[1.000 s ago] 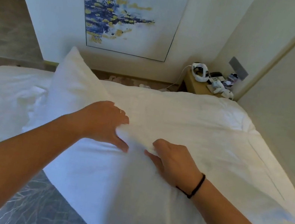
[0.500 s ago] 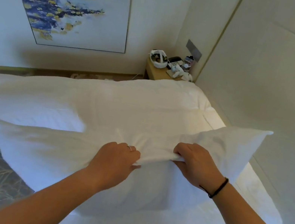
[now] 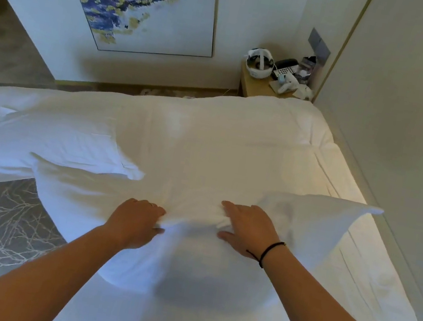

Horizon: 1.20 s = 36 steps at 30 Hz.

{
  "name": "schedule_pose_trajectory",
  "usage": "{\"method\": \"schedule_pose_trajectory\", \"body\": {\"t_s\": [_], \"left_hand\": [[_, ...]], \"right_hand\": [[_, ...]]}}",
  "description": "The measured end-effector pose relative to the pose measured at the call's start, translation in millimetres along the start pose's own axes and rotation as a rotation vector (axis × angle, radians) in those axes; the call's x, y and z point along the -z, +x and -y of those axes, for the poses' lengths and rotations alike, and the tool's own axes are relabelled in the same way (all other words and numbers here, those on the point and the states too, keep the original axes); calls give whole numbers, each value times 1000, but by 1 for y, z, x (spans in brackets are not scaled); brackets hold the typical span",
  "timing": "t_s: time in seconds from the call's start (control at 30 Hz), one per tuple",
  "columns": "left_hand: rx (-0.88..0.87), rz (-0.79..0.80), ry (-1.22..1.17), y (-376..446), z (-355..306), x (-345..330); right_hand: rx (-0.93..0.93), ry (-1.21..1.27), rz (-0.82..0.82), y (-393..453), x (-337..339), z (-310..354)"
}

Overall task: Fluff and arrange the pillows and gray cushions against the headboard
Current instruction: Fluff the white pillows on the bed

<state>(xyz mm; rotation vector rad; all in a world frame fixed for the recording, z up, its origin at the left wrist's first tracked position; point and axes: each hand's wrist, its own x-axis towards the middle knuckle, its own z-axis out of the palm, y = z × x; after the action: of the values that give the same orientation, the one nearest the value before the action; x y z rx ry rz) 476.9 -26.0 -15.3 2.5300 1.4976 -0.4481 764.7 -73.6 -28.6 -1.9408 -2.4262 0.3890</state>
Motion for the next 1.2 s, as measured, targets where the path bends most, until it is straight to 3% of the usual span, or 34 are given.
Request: {"method": "schedule_pose_trajectory", "body": {"t_s": [0.13, 0.3, 0.63, 0.83, 1.03, 1.13, 1.2], "left_hand": [[-17, -128, 22, 11, -7, -2], [-45, -265, -26, 43, -13, 9], [-236, -529, -9, 125, -82, 110], [-337, -564, 5, 215, -182, 186], [-370, -580, -11, 313, -331, 251], [-310, -472, -178, 355, -412, 240], [-251, -295, -421, 373, -460, 206]], "right_hand": [[-21, -74, 38, 3, -5, -4], [-161, 10, 5, -2, 8, -16], [-360, 108, -162, -28, 90, -89], [-516, 80, -344, -62, 136, -175], [-698, 111, -576, -85, 178, -295], [-878, 114, -571, -93, 168, -364], [-986, 110, -469, -95, 146, -402]]}}
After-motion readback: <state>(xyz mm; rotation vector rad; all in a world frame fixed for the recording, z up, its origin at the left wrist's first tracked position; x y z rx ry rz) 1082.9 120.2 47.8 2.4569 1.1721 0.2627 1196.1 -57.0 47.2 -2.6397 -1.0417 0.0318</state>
